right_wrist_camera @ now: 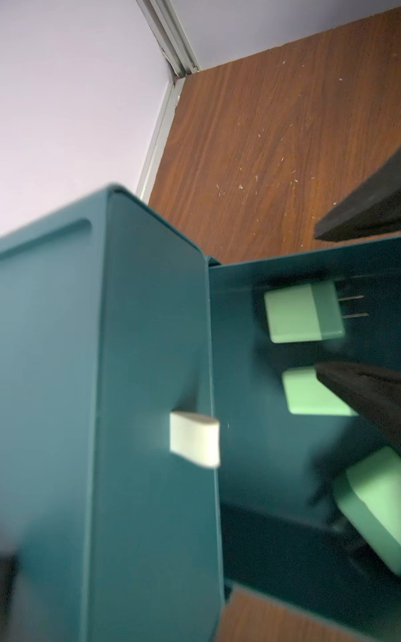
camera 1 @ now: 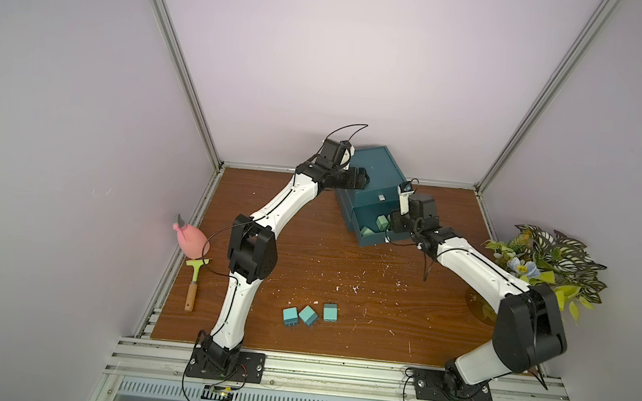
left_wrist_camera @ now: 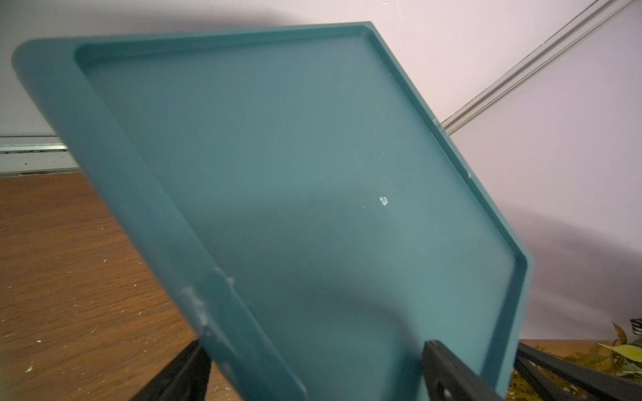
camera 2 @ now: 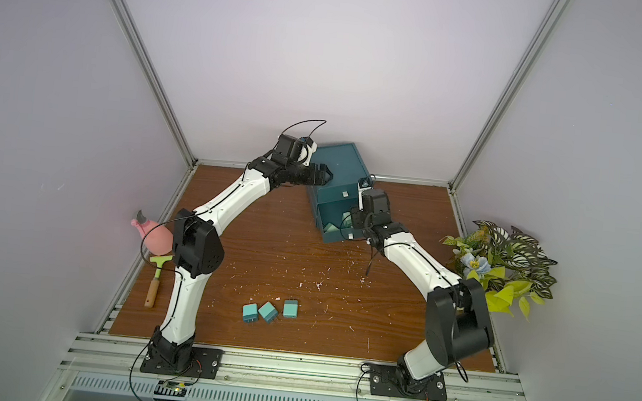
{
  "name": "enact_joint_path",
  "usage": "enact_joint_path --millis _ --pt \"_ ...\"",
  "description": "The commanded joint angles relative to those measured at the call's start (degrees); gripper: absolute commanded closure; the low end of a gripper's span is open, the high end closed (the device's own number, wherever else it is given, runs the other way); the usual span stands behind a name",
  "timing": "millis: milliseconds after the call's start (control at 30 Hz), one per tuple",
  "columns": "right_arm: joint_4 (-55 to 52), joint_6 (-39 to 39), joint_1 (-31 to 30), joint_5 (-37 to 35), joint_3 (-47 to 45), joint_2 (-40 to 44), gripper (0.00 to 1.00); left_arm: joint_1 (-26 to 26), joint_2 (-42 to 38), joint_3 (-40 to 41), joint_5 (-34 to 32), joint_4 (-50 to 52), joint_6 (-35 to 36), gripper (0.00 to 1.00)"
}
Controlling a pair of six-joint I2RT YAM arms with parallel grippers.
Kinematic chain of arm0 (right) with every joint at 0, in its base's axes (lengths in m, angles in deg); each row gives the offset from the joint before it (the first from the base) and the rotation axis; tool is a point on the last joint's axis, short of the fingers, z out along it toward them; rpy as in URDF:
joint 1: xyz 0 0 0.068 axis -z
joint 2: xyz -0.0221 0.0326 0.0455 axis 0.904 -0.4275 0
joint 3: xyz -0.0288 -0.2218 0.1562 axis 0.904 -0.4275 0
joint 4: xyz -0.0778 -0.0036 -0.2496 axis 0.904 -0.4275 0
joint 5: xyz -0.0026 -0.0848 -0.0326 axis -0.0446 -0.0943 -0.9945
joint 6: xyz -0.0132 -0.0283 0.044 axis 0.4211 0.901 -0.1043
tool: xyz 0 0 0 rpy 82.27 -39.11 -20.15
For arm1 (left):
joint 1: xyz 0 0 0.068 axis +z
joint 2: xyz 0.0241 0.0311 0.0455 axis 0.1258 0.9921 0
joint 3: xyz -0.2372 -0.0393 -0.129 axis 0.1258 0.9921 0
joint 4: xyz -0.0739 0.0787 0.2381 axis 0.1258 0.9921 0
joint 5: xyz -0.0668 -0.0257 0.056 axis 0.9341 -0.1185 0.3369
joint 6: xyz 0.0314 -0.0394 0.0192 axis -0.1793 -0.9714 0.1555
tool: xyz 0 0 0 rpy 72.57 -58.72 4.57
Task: Place the plugs into the drawer by color
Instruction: Place the plug in the drawer, then close the drawer in the storage box.
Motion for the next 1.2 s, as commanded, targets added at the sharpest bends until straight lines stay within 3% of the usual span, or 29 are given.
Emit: enact_joint_path --millis 0,233,467,1167 --pt "4.93 -4.23 -0.46 2.98 -5.2 7.8 0.38 0.51 -0.01 1.24 0.13 0.84 0.48 0.11" --pt "14.25 -7.9 -4.33 4.63 -22.01 16.14 0.39 0.51 -0.37 1.43 -0.04 0.79 0.67 0.12" --pt "23.86 -9.51 -8.04 2.9 -30.34 15.78 0.37 0.51 -0.37 1.64 -0.09 0.85 0.64 0.12" --pt "32.96 -8.58 -7.89 2.53 -25.37 1.95 0.35 0.51 -0.8 2.7 -0.14 0.78 0.71 0.12"
